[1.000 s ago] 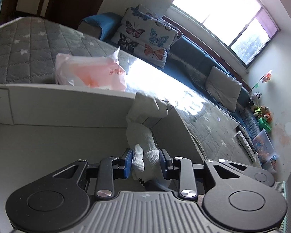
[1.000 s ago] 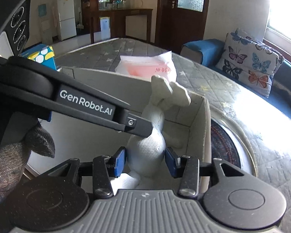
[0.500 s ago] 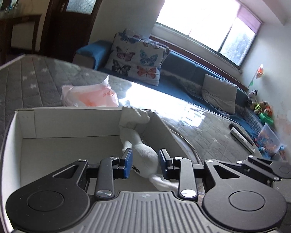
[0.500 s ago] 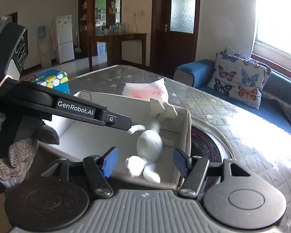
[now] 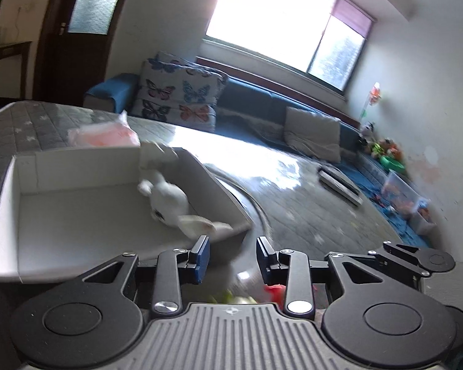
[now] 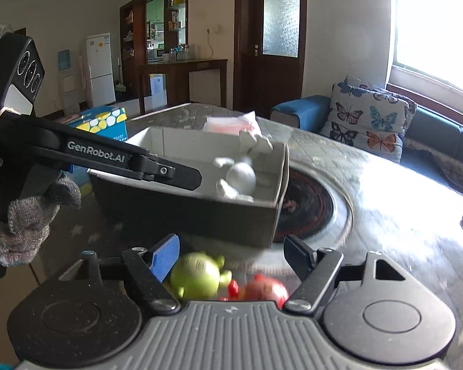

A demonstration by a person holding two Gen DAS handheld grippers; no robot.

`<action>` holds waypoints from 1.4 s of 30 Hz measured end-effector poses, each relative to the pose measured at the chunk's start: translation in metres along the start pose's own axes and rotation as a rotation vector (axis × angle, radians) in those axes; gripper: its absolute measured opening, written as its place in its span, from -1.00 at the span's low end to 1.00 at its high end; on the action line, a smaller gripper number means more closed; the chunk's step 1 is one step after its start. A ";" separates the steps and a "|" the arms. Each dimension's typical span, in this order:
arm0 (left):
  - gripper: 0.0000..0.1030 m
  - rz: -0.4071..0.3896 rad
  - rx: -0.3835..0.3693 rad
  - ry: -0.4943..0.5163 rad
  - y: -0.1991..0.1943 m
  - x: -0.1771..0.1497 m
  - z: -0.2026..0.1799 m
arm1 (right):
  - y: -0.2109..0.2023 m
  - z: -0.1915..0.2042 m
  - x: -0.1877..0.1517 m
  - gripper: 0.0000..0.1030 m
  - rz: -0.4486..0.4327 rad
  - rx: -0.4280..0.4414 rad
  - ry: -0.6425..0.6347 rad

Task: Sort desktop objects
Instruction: 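Move both tools back to the black-haired doll figure, then close the left and right tools on the black-haired doll figure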

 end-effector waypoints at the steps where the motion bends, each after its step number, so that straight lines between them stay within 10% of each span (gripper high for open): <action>1: -0.29 0.004 -0.009 0.003 -0.001 -0.004 -0.003 | -0.003 0.000 -0.005 0.50 0.006 0.000 0.004; 17: -0.30 0.162 -0.149 0.018 0.019 -0.068 -0.046 | -0.016 0.010 -0.067 0.54 0.102 -0.007 0.011; 42: -0.27 0.220 -0.178 -0.020 0.039 -0.078 -0.047 | -0.010 0.011 -0.079 0.25 0.126 0.021 0.020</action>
Point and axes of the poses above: each gripper's, at about its wrist camera, not at the fingertips, and y roughly the way its jaws point, z to its left, x to its top, the point moved 6 cm from there along y, roughly the way its jaws point, and after that the axes turned 11 degrees about -x, right-handed, at the moved point
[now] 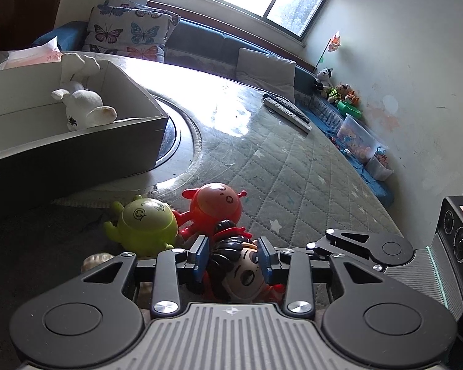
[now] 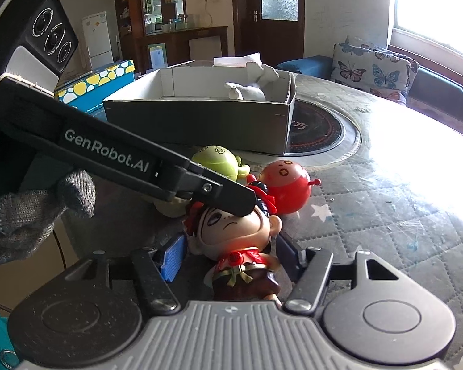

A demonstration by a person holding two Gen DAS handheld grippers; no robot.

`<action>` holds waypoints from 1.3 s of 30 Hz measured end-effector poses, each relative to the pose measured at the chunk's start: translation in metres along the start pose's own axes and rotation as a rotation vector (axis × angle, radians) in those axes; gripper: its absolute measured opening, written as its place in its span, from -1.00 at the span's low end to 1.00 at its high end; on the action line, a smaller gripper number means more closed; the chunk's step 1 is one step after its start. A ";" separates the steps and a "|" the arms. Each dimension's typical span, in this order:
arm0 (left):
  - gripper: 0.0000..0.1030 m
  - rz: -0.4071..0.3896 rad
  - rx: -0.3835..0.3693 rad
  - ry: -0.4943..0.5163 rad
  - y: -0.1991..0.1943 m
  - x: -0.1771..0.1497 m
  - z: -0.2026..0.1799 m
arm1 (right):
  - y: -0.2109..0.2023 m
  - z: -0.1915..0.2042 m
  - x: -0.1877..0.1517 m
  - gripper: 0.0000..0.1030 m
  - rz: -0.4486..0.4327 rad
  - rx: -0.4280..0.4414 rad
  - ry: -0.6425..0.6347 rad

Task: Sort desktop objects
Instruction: 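Close the left and right tools on the black-haired doll figure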

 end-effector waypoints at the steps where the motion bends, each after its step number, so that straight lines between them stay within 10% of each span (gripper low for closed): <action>1: -0.27 0.000 -0.001 -0.003 -0.001 -0.001 0.000 | 0.000 0.001 0.000 0.25 0.000 -0.002 0.000; 39: -0.17 -0.073 -0.056 -0.223 -0.015 -0.030 0.008 | -0.006 -0.011 -0.011 0.18 -0.017 0.009 0.153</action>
Point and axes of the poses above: each gripper's, at about its wrist camera, not at the fingertips, and y roughly the way its jaws point, z to its left, x to its top, the point moved 6 cm from there along y, roughly the way its jaws point, and after that the axes turned 11 degrees about -x, right-handed, at the moved point
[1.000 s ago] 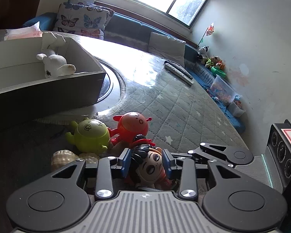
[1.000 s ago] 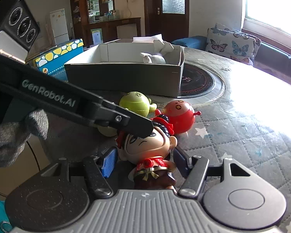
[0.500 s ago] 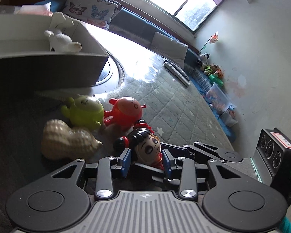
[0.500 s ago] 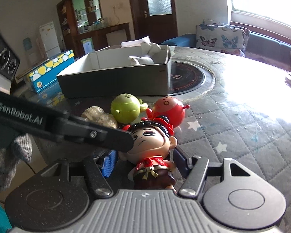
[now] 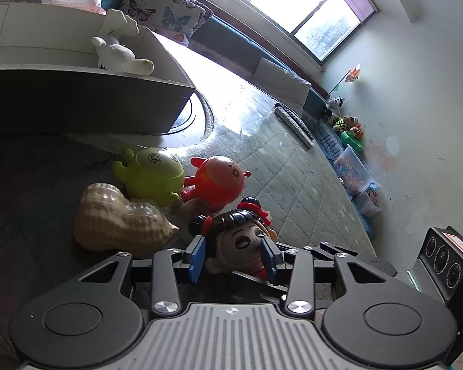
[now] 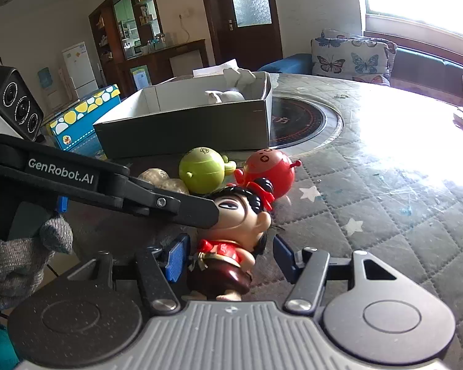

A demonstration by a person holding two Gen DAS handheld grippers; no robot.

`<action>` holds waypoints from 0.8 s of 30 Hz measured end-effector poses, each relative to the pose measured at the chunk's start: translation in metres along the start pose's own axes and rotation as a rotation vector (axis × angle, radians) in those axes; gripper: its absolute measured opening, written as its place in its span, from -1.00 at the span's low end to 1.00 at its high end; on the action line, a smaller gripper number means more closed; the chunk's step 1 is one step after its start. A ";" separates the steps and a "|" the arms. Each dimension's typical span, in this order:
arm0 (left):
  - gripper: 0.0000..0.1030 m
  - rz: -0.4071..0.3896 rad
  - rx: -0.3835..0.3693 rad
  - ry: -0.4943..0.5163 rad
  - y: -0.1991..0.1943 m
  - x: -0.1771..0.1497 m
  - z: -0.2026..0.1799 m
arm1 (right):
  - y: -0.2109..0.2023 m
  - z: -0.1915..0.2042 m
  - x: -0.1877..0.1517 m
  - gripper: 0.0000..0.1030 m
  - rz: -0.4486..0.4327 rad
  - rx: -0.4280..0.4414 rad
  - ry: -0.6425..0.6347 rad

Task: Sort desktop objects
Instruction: 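Close the left and right tools on the black-haired doll figure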

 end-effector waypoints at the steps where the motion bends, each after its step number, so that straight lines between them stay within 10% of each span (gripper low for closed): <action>1: -0.17 0.003 -0.004 -0.009 0.000 -0.001 0.000 | 0.001 0.001 0.000 0.15 0.002 0.000 -0.002; 24: -0.12 -0.020 -0.032 -0.136 0.003 -0.007 0.009 | 0.004 0.006 0.000 0.13 0.008 -0.004 -0.013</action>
Point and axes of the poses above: each gripper's, at about its wrist camera, not at the fingertips, and y roughly the way its jaws point, z to its left, x to its top, the point moved 6 cm from there along y, roughly the way its jaws point, and after that the axes turned 11 degrees about -x, right-handed, at the moved point
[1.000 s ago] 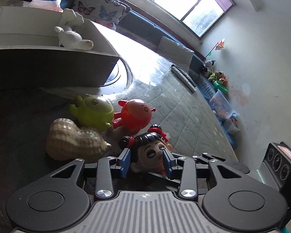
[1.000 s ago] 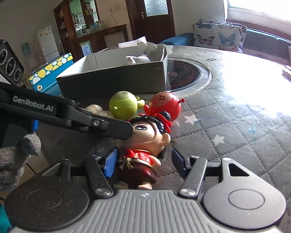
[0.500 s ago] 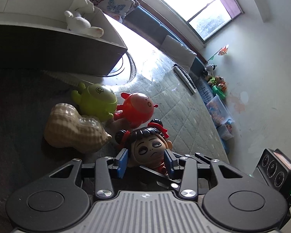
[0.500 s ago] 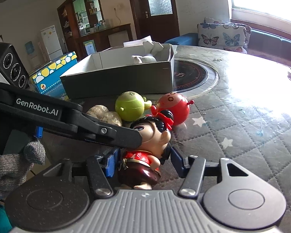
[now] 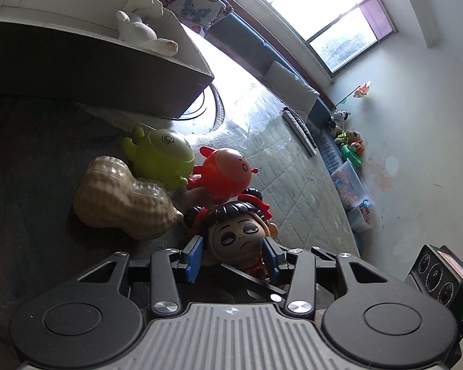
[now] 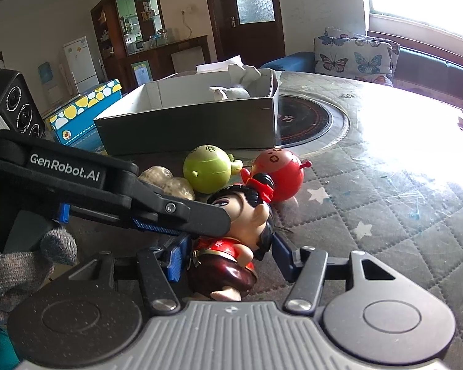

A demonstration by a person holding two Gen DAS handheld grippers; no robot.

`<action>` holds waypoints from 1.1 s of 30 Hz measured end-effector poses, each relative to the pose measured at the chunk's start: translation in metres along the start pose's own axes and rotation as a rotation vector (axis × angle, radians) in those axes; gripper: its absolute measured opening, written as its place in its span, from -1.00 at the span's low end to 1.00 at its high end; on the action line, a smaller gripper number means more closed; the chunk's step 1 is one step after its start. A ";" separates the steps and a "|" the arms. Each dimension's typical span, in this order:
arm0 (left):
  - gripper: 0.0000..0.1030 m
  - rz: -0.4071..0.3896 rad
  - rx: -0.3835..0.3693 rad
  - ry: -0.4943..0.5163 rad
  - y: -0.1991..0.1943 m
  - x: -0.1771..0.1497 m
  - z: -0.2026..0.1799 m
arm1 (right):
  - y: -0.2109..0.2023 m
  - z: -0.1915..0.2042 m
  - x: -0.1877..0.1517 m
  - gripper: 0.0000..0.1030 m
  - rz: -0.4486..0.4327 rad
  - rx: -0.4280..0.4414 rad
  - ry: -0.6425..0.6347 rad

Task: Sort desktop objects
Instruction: 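Close the left and right tools on the black-haired doll figure, then carry the doll with both tools into the gray box and release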

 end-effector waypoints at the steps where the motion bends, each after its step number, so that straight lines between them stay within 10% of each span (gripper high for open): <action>1: -0.12 -0.001 -0.003 -0.006 0.001 0.000 0.001 | 0.000 0.000 0.000 0.13 -0.001 -0.003 -0.001; 22: -0.05 0.032 -0.027 0.064 0.013 0.004 -0.011 | -0.004 -0.005 0.004 0.14 -0.013 -0.055 -0.008; 33: -0.05 -0.140 -0.043 0.153 -0.031 0.064 -0.035 | -0.014 0.012 0.075 0.14 -0.167 -0.049 -0.091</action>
Point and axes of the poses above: each gripper's, at about its wrist camera, not at the fingertips, and y roughly the way its jaws point, z to its left, x to its top, the point moved 6 cm from there along y, roughly the way its jaws point, and after that the axes turned 11 degrees about -x, right-handed, at the moved point
